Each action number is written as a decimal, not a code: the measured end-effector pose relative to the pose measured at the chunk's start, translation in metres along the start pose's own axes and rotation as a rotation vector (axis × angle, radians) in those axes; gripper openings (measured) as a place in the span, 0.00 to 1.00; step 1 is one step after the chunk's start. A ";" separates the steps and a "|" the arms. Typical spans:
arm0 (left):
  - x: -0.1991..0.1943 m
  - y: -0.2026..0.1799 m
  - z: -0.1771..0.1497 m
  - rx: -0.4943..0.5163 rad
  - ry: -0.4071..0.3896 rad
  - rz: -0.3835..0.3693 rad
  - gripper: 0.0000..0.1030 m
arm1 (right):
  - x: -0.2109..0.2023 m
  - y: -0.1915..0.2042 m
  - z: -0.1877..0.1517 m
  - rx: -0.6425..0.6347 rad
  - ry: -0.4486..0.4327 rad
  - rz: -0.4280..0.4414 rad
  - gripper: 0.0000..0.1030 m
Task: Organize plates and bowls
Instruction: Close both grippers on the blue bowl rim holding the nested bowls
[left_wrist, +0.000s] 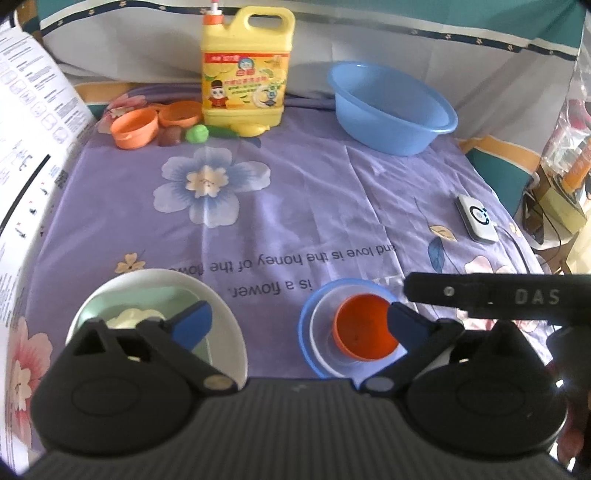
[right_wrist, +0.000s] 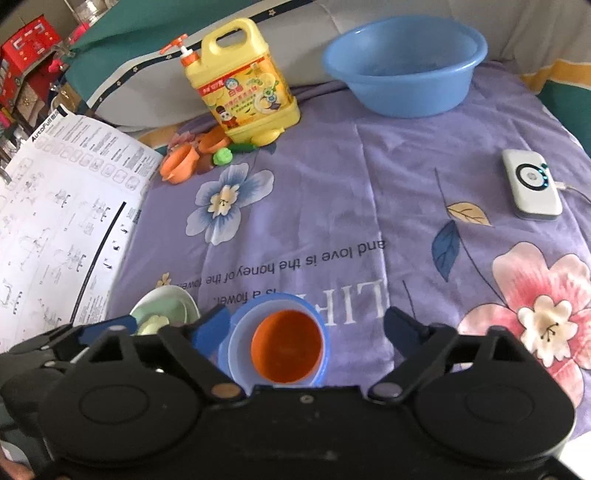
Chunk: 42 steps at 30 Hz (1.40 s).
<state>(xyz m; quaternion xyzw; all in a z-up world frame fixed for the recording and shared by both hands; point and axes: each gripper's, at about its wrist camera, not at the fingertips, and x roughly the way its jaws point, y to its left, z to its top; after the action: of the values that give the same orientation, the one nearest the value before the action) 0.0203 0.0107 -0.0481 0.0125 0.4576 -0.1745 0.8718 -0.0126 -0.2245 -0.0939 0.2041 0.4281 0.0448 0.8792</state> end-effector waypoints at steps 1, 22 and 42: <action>-0.002 0.001 -0.001 -0.002 0.000 -0.001 1.00 | -0.001 -0.002 -0.001 0.004 -0.004 0.000 0.94; 0.011 0.010 -0.027 -0.021 0.024 -0.009 1.00 | 0.001 -0.021 -0.022 0.058 0.010 -0.040 0.98; 0.050 -0.006 -0.025 0.028 0.077 -0.086 0.70 | 0.035 -0.026 -0.023 0.082 0.075 -0.006 0.63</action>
<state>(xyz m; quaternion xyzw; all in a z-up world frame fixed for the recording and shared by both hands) 0.0246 -0.0054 -0.1014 0.0116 0.4884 -0.2173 0.8450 -0.0104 -0.2319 -0.1423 0.2367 0.4626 0.0320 0.8538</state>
